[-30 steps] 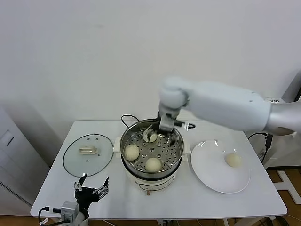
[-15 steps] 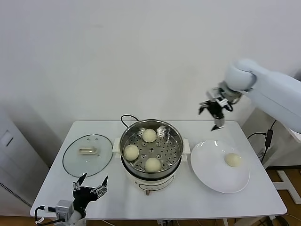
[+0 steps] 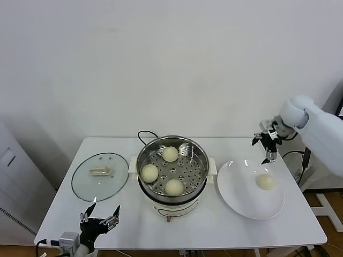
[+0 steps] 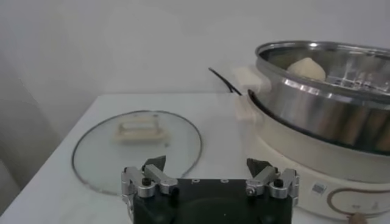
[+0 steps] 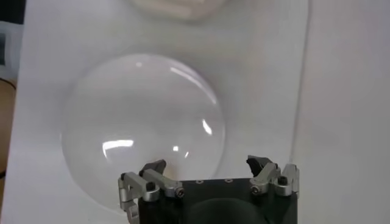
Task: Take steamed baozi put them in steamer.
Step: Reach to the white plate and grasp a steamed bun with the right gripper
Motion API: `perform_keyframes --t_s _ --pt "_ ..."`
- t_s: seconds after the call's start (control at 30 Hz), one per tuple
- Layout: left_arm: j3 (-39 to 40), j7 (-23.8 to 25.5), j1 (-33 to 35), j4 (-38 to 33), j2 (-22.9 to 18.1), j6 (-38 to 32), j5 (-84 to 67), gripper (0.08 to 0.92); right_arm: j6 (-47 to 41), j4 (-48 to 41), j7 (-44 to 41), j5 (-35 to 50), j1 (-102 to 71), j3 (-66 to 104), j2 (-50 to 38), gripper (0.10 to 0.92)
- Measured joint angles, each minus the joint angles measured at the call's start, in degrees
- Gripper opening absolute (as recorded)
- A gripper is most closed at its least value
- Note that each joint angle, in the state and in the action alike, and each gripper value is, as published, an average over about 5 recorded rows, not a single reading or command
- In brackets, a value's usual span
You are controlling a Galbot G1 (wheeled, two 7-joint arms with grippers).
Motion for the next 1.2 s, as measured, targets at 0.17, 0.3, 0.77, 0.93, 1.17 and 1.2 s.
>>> perform_keyframes --t_s 0.17,0.3,0.77,0.93,1.17,1.2 --pt "-0.25 0.02 0.06 0.36 0.06 0.2 -0.22 0.823 0.79 -2.98 -0.03 -3.19 -4.71 4.37 1.06 0.823" --pt "-0.24 0.06 0.0 0.61 0.14 0.37 -0.34 0.823 1.45 -5.67 0.61 -5.07 -7.67 7.77 2.32 0.823" --pt "-0.4 0.06 0.08 1.26 0.48 0.58 -0.44 0.823 4.48 -12.11 2.02 -12.33 -14.62 16.53 6.18 0.823" --pt "-0.46 0.02 0.02 1.53 0.66 0.63 -0.46 0.823 5.12 -13.17 2.03 -14.21 -16.13 18.24 6.93 0.823" --pt "-0.59 -0.2 -0.07 1.78 0.66 0.67 -0.48 0.823 6.06 -14.59 3.04 -16.54 -17.21 19.88 8.12 0.823" --pt "-0.61 -0.2 -0.05 1.82 0.67 0.66 -0.48 0.823 6.15 -14.75 3.17 -16.86 -17.3 20.04 8.28 0.823"
